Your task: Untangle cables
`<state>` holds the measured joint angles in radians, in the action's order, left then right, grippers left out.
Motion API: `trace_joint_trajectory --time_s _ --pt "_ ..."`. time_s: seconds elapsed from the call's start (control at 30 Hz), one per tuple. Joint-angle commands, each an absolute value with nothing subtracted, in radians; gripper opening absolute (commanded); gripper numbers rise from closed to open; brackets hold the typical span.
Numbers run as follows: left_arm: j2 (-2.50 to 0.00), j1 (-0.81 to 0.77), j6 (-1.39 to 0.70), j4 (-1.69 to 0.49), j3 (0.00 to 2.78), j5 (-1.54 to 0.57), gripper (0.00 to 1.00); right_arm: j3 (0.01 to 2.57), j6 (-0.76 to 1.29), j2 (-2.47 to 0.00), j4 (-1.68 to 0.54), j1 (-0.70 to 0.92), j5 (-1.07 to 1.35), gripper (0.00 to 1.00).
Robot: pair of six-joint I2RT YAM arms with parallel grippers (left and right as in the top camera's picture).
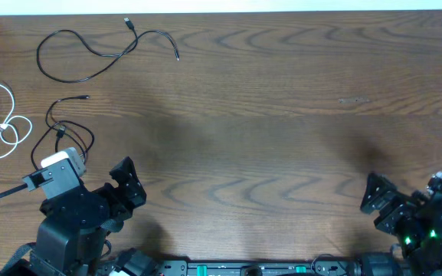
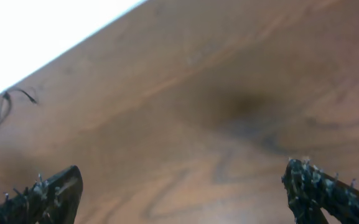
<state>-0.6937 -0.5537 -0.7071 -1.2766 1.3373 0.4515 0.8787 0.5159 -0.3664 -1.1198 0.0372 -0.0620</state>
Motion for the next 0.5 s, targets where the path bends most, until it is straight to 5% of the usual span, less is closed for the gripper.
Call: trace_joint_trajectory --time_s 0.0,0.47 --pt "-0.699 -0.558 -0.716 -1.280 1.341 0.472 0.98 0.871 0.526 -0.373 -1.170 0.047 -0.076 0.99" --pt "-0.699 -0.558 -0.716 -1.280 1.341 0.472 0.98 0.871 0.528 -0.373 -1.330 0.047 -0.076 0.99"
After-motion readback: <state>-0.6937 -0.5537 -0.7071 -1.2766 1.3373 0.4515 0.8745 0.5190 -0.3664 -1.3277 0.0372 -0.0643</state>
